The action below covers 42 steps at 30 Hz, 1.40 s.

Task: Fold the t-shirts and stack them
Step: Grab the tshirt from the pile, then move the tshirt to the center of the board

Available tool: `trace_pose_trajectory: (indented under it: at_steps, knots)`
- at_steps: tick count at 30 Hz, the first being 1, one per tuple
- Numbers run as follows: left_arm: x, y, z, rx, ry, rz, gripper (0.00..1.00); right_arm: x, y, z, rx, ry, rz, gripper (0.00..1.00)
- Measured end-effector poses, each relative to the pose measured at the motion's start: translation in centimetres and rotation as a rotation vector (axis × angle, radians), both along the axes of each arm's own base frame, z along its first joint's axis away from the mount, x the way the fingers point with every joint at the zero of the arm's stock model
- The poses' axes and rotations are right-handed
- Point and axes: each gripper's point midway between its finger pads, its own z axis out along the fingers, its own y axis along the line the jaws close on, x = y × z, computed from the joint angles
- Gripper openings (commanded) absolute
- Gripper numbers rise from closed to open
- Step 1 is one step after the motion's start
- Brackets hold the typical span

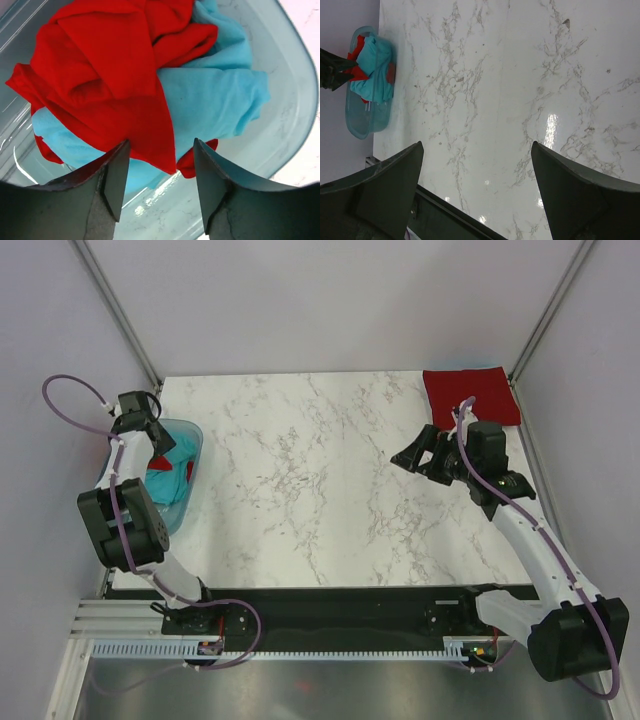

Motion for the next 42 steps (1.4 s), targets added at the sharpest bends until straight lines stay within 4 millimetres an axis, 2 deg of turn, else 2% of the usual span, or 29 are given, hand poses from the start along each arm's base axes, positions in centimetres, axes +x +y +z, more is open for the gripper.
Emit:
trace_pose_trajectory:
  at_steps: [4, 7, 9, 10, 14, 17, 22, 24, 26, 28, 30, 32, 34, 37, 42]
  knots:
    - [-0.1, 0.2, -1.1, -0.011, 0.028, 0.007, 0.28, -0.1, 0.1, 0.0, -0.005, -0.003, 0.007, 0.97]
    - [0.0, 0.2, -1.1, -0.011, 0.033, 0.003, 0.13, 0.0, 0.1, 0.0, -0.007, -0.004, 0.007, 0.97]
    - [0.4, 0.4, -0.4, -0.003, 0.022, -0.002, 0.08, 0.0, 0.1, 0.1, -0.007, -0.007, 0.008, 0.97]
    - [0.6, 0.5, 0.1, 0.002, 0.011, -0.003, 0.02, 0.0, 0.1, 0.2, -0.007, -0.008, 0.007, 0.97]
    - [1.6, 0.7, 3.5, 0.032, -0.061, -0.012, 0.02, 0.1, 0.0, 0.3, -0.008, -0.011, 0.004, 0.97]
    - [2.3, 0.6, 9.0, 0.07, -0.179, -0.02, 0.02, 0.1, -0.1, 0.3, -0.012, -0.012, -0.005, 0.97]
    - [4.0, -1.5, 23.8, 0.145, -0.51, -0.086, 0.02, -0.2, -0.3, 0.9, -0.01, -0.025, -0.013, 0.97]
    - [3.6, -3.0, 30.9, 0.172, -0.671, -0.129, 0.02, -0.4, -0.3, 1.3, -0.004, -0.038, -0.017, 0.97]
    - [2.9, -4.4, 37.0, 0.194, -0.811, -0.172, 0.02, -0.6, -0.3, 1.8, 0.002, -0.051, -0.019, 0.98]
    - [1.8, -5.7, 42.7, 0.211, -0.949, -0.216, 0.02, -0.8, -0.3, 1.8, 0.006, -0.053, -0.022, 0.98]
    - [0.7, -7.1, 47.2, 0.216, -1.067, -0.268, 0.02, -0.9, -0.4, 1.6, 0.009, -0.048, -0.027, 0.98]
    - [-0.1, -8.5, 50.3, 0.201, -1.161, -0.329, 0.02, -1.0, -0.4, 1.4, 0.009, -0.04, -0.032, 0.98]
    - [-0.5, -10.5, 52.3, 0.16, -1.236, -0.415, 0.02, -1.0, -0.5, 1.2, 0.007, -0.034, -0.036, 0.97]
    - [-0.3, -14.0, 53.3, 0.066, -1.292, -0.557, 0.02, -0.9, -0.6, 1.1, 0.003, -0.032, -0.043, 0.97]
    - [0.5, -21.5, 53.4, -0.083, -1.331, -0.804, 0.02, -0.6, -0.6, 0.6, -0.006, -0.01, -0.047, 0.97]
